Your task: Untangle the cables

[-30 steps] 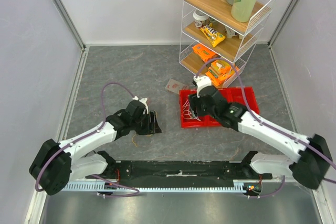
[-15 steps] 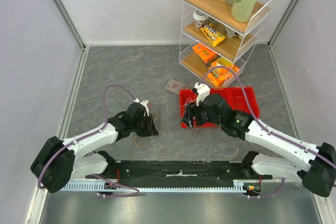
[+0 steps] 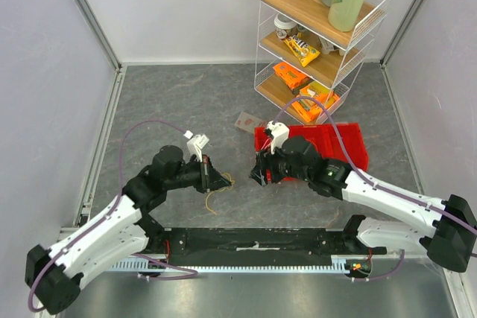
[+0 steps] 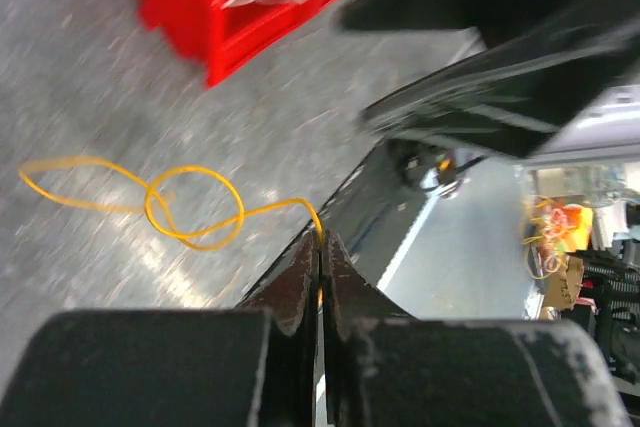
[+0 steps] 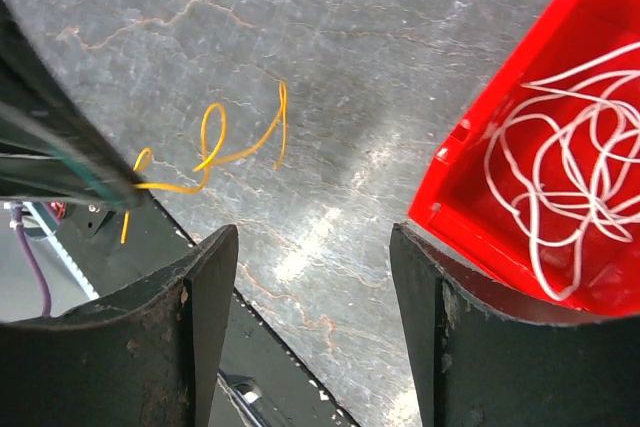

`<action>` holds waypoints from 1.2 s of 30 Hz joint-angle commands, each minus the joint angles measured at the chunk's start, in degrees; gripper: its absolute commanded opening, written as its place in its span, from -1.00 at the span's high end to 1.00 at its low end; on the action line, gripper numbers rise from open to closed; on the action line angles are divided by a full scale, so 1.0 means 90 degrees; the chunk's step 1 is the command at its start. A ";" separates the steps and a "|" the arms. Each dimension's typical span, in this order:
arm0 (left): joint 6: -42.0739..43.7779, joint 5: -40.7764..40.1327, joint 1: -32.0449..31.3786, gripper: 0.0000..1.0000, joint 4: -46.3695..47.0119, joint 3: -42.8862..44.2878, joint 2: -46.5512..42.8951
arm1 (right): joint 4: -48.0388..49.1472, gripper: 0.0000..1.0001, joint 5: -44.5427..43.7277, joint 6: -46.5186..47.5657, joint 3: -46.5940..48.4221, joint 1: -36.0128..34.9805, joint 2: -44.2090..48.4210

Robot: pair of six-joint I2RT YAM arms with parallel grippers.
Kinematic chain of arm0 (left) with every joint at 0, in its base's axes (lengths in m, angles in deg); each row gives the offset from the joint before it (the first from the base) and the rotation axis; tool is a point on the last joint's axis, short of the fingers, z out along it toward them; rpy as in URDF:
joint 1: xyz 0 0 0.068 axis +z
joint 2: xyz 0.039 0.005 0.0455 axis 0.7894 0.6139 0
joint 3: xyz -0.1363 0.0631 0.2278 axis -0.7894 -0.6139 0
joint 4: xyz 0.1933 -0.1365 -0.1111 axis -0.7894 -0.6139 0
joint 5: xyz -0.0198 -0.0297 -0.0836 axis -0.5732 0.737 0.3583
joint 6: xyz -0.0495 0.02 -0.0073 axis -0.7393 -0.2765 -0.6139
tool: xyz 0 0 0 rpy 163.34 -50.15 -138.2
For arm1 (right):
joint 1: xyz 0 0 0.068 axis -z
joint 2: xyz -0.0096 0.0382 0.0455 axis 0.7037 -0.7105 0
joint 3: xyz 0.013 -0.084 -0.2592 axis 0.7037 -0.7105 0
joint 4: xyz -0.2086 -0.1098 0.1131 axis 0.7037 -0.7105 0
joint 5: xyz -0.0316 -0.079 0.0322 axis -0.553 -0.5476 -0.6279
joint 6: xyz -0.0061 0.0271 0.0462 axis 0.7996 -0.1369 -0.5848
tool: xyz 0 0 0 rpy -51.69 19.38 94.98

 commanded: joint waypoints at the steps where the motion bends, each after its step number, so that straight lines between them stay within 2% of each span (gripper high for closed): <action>1: -0.0235 0.1013 -0.0043 0.96 0.0600 0.0442 -0.0570 | 0.0732 -0.40 0.0355 -0.0074 -0.0007 -0.0210 0.0037; 10: -0.0627 0.2146 -0.0034 0.96 0.1537 0.0296 -0.0844 | 0.2909 -0.70 0.1800 0.0004 -0.0603 -0.0289 0.0946; 16: -0.0832 0.2401 -0.0034 0.96 0.1889 0.0198 -0.1010 | 0.4462 -0.71 0.2826 -0.0376 -0.1149 -0.0415 0.0799; 20: -0.0959 0.2420 -0.0034 0.96 0.1987 0.0159 -0.1088 | 0.4873 -0.74 0.2632 -0.0318 -0.1510 -0.0679 0.1101; 25: -0.1164 0.2469 -0.0034 0.96 0.2192 0.0159 -0.1089 | 0.5283 -0.80 0.1764 -0.0279 -0.1950 -0.0943 0.1463; 36: -0.1671 0.2157 -0.0034 0.96 0.2378 0.0247 -0.1225 | 0.5274 -0.81 0.0249 0.0170 -0.1873 -0.1714 0.1347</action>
